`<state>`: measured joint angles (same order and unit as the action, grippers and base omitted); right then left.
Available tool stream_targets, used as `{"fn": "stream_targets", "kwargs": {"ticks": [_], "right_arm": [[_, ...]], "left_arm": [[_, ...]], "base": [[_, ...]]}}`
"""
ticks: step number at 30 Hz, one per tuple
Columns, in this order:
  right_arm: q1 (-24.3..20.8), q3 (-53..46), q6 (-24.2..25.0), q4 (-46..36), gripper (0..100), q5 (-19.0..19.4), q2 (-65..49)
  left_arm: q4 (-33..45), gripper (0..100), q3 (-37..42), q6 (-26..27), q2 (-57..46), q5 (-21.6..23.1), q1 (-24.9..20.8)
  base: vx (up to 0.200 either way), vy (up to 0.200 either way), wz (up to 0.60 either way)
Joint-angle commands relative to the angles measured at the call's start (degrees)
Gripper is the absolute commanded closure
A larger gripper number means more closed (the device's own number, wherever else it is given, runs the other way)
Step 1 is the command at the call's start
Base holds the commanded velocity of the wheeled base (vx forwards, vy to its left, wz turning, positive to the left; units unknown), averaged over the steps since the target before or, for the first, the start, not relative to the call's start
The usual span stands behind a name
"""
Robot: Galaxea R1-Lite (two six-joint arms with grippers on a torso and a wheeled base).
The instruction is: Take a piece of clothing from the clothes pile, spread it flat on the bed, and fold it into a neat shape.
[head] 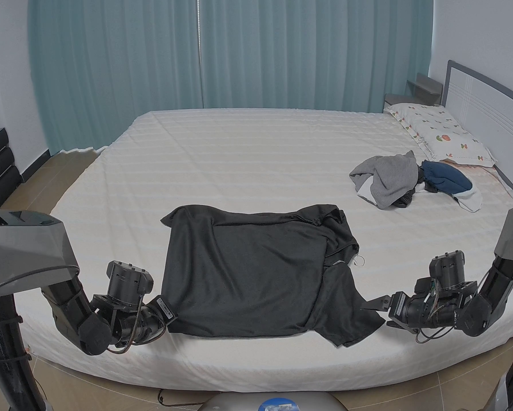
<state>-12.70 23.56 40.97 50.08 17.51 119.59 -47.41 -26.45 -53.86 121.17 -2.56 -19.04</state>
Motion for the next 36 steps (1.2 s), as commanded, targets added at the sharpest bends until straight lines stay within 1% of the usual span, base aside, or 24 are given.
{"fn": "stream_targets", "kwargs": {"ticks": [1, 8, 13, 14, 16, 17, 18, 19, 21, 25, 29, 30, 32, 36], "right_arm": [[-2.33, 3.07, 0.69, -2.88, 0, -0.81, 3.90], [-2.41, 3.42, 1.13, -3.41, 0, -1.33, 5.48], [-2.85, 5.79, 4.55, -3.58, 0, -1.86, 5.74], [-2.85, 5.79, 4.55, -3.58, 0, -1.86, 5.74], [-3.73, 6.93, 4.99, -3.50, 0, -5.46, 7.41], [-3.91, 6.93, 4.99, -3.32, 100, -6.08, 7.59], [-4.26, 7.02, 4.99, -3.06, 100, -7.75, 7.94], [-4.44, 7.02, 4.99, -3.15, 100, -8.54, 7.94], [-4.52, 6.41, 4.91, -3.58, 100, -9.16, 7.24], [-4.44, 4.30, 4.64, -4.02, 100, -9.42, 4.07], [-4.17, 1.84, 4.38, -7.80, 100, -9.42, -0.41], [-4.17, 0.78, 4.38, -10.18, 100, -9.24, -2.70], [-4.44, -0.71, 4.12, -12.46, 100, -8.98, -5.51], [-5.05, -3.88, 0.95, -15.80, 100, -8.80, -9.73]], "left_arm": [[0.04, 100, 0.70, 0.33, -1.56, -0.16, 0.32], [-0.05, 100, 0.61, 0.33, -1.56, -0.08, 0.32], [-0.05, 100, 0.70, 0.33, -1.47, -0.08, 0.32], [-0.05, 100, 0.70, 0.33, -1.47, -0.08, 0.32], [-0.05, 100, 0.70, 0.24, -1.29, -0.08, 0.32], [-0.05, 100, 0.70, 0.24, -1.29, -0.08, 0.32], [-0.05, 100, 0.70, 0.24, -1.20, -0.08, 0.32], [-0.05, 100, 0.70, 0.24, -1.20, -0.08, 0.32], [-0.05, 100, 0.70, 0.24, -1.20, -0.08, 0.32], [0.04, 100, 0.70, 0.33, -1.20, -0.08, 0.32], [0.04, 100, 1.14, 0.77, -1.64, -0.08, 0.41], [0.12, 100, 1.58, 2.09, -1.99, -0.08, 0.67], [0.12, 100, 2.72, 4.11, -2.61, 0.01, 0.85], [0.39, 100, 4.04, 6.13, -4.02, -0.08, 0.85]], "base": [[0.000, 0.000, 0.00], [0.000, 0.000, 0.00], [0.000, 0.000, 0.00], [0.000, 0.000, 0.00], [0.000, 0.000, 0.00], [0.000, 0.000, 0.00], [0.000, 0.000, 0.00], [0.000, 0.000, 0.00], [0.000, 0.000, 0.00], [0.000, 0.000, 0.00], [0.000, 0.000, 0.00], [0.000, 0.000, 0.00], [0.000, 0.000, 0.00], [0.000, 0.000, 0.00]]}}
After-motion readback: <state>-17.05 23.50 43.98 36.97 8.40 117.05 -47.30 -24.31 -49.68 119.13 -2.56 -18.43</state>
